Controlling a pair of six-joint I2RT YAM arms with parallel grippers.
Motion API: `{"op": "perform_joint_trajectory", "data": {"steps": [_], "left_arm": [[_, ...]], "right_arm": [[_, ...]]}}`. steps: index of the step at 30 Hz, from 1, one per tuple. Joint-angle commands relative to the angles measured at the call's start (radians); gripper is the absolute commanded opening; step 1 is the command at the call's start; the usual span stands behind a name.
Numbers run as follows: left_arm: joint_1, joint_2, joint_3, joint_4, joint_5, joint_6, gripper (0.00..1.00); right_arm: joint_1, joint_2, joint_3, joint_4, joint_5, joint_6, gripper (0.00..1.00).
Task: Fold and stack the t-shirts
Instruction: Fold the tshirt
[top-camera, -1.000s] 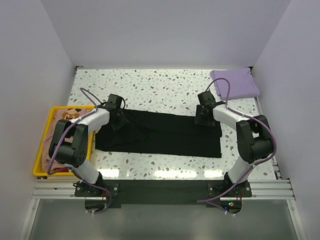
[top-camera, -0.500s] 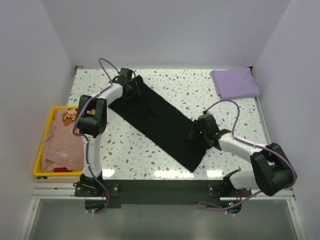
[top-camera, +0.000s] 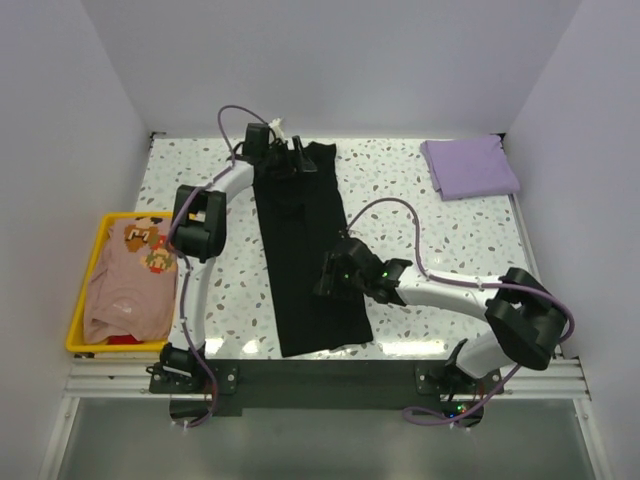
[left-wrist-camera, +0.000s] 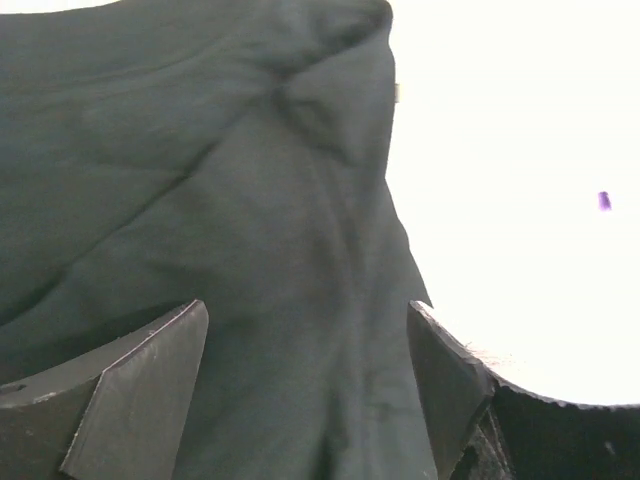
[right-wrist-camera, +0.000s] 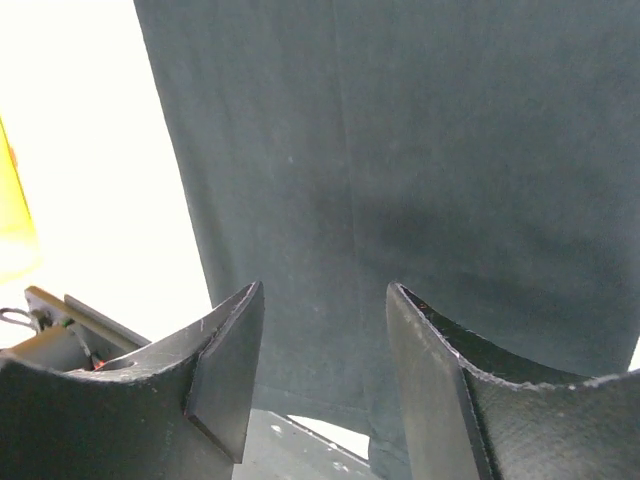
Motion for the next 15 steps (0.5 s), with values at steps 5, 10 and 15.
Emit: {"op": "perform_joint_trajectory", "data": {"steps": [5, 10, 15], "left_arm": [[0.027, -0.104, 0.126, 0.047, 0.150, -0.017, 0.87], [0.030, -0.278, -0.100, 0.056, 0.019, -0.102, 0.81], [0.027, -0.558, -0.492, -0.015, -0.187, -0.245, 0.59]], "right_arm": [[-0.029, -0.051, 0.142, -0.246, 0.188, -0.152, 0.59], [-0.179, -0.013, 0.173, -0.275, 0.101, -0.276, 0.58], [-0.201, 0.053, 0.214, -0.292, 0.070, -0.367, 0.58]]}}
